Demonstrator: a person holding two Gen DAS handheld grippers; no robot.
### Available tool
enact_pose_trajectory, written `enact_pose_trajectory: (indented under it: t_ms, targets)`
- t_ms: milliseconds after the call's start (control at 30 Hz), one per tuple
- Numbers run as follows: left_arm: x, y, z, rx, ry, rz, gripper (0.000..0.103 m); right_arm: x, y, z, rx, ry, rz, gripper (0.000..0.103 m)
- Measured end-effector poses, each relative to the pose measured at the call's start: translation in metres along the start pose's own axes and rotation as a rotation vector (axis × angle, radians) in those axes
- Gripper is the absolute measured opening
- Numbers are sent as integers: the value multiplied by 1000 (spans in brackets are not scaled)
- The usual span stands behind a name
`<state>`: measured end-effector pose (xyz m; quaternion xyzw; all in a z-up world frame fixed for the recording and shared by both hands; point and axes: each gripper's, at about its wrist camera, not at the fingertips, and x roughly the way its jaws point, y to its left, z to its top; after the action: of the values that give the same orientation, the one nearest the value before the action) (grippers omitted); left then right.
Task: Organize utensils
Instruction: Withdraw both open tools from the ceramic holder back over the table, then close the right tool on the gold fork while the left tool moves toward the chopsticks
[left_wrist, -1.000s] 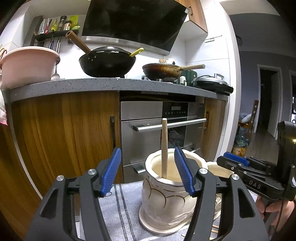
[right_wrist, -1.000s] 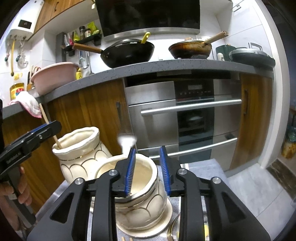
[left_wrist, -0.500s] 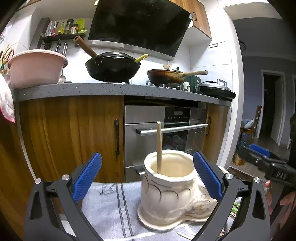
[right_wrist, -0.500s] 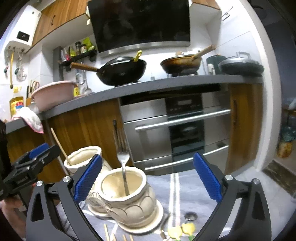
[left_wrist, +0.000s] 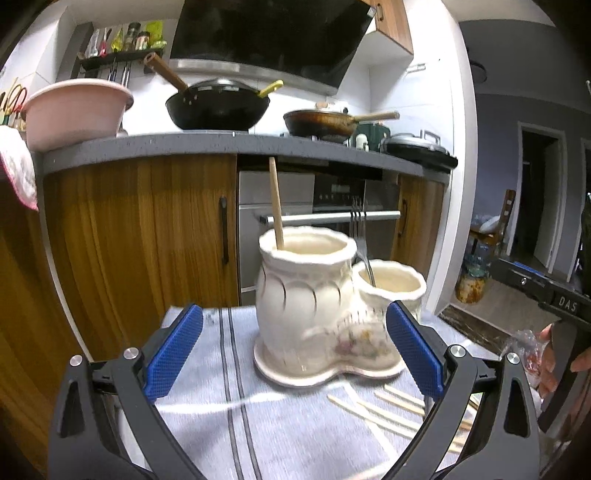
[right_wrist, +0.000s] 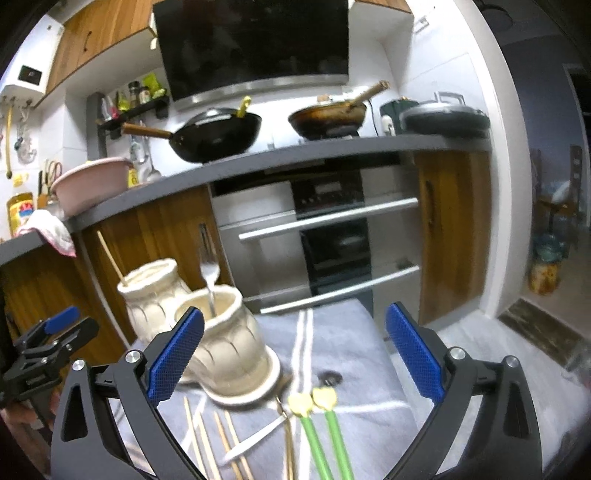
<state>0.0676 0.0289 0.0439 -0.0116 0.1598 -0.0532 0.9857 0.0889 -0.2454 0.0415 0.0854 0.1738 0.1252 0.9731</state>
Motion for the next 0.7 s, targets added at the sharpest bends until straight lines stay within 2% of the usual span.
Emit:
enact_pose_trajectory:
  t_ms: [200, 467, 700]
  targets:
    - [-2, -3, -20, -31, 86, -13, 98, -1, -5, -22, -38, 95, -16, 98]
    - [-3, 1, -40, -69, 172, 18, 97, 11, 5, -48, -129, 240, -2, 98]
    - [3, 2, -52, -81, 225, 27, 97, 20, 19, -58, -195, 303, 18, 92]
